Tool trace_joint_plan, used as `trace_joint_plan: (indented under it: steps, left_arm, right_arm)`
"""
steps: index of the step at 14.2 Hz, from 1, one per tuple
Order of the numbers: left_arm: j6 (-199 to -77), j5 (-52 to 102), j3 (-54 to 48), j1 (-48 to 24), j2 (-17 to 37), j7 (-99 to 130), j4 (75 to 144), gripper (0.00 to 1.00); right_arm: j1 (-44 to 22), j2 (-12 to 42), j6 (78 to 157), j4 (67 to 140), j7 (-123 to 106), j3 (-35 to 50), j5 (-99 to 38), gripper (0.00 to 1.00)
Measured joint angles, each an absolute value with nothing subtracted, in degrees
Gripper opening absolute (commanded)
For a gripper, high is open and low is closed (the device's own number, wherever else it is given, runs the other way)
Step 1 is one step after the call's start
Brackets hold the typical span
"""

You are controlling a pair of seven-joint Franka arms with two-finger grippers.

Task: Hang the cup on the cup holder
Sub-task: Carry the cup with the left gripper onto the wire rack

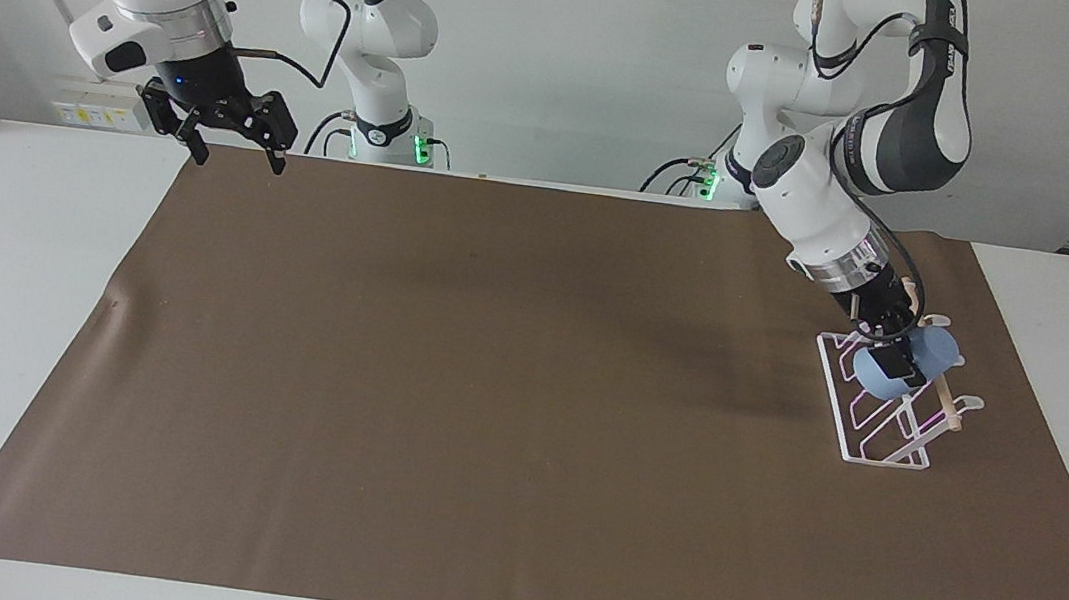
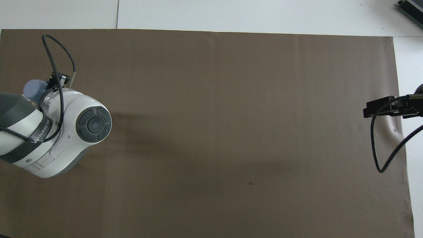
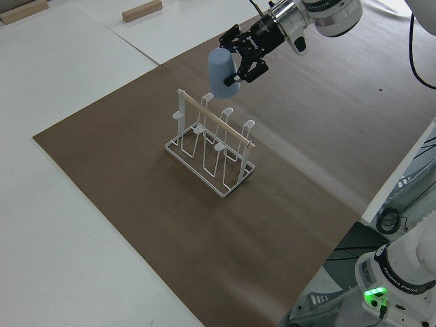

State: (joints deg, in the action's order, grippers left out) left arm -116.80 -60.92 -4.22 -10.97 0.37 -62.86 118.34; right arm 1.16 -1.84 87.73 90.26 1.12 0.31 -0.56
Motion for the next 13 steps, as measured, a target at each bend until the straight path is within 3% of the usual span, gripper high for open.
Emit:
trace_joint_plan:
  steps: [7, 13]
  left_arm:
    - [-126.91, -63.37, -4.03, -4.14, 0.62, -62.98, 119.09, 0.00]
    - [-127.46, -63.57, -4.52, -3.99, 0.87, -62.83, 120.08, 0.00]
  right_arm:
    - [1.19, -1.84, 87.73, 90.42, 1.12, 0.30, -0.56, 1.00]
    - [1.19, -1.86, 87.73, 90.50, 1.12, 0.30, -0.56, 1.00]
